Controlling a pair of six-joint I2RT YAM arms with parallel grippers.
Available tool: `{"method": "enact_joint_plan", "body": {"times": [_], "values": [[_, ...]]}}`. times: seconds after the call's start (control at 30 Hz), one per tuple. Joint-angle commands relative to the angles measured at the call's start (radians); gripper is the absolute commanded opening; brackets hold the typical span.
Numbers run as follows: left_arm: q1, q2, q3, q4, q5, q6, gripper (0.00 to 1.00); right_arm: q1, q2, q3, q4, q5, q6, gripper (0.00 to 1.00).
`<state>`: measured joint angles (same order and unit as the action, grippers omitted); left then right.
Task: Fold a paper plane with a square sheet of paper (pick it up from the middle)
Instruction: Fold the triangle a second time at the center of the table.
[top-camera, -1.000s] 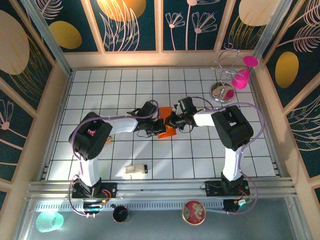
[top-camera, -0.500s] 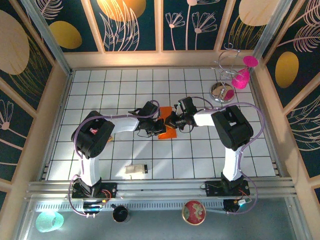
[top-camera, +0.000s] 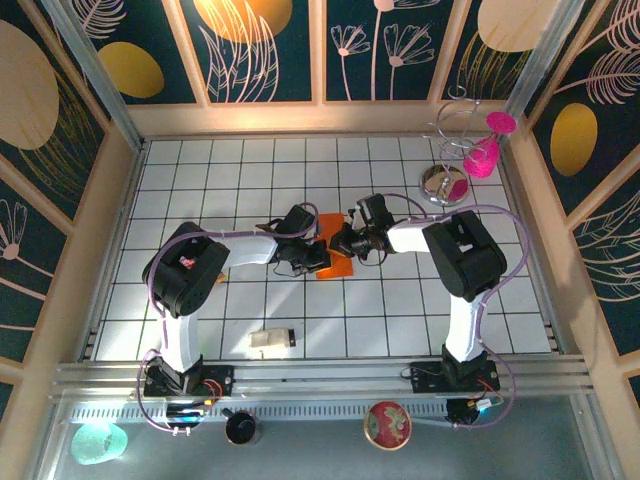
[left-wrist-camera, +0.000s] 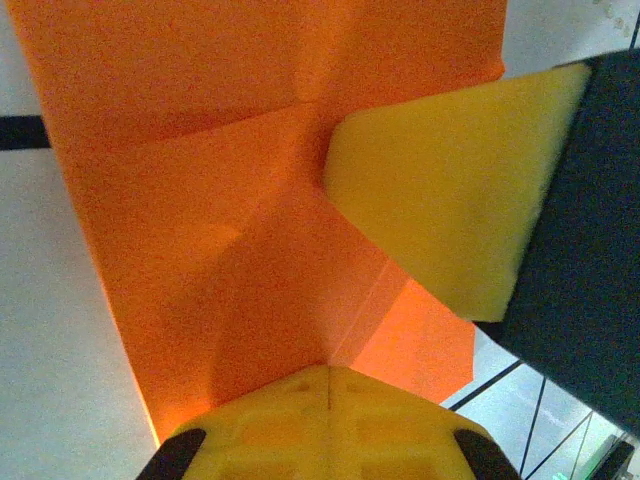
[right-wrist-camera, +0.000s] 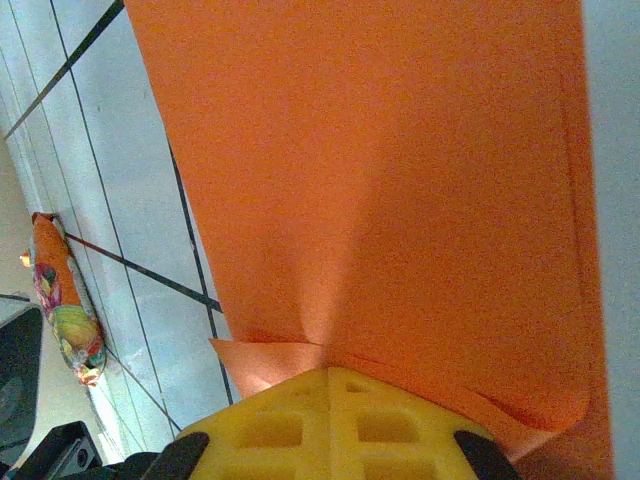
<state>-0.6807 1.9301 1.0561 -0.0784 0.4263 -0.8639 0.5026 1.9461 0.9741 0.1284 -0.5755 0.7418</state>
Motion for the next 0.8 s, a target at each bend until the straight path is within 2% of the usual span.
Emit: {"method": "enact_joint_plan", "body": {"times": [0.0,0.57,0.77], "values": [[-0.004,0.018,-0.037,-0.047,-0.017,0.022,0.00,-0.010,0.060,-0.047,-0.109,0.097,-0.009,0.00],[-0.003,-0.130,-0.238,-0.074,0.006,0.007,0.00,-0.015,0.060,-0.068,-0.087,0.087,-0.009,0.00],[0.002,-0.243,-0.184,-0.046,0.000,0.008,0.00,-0.014,0.060,-0.072,-0.067,0.072,-0.001,0.00]]}}
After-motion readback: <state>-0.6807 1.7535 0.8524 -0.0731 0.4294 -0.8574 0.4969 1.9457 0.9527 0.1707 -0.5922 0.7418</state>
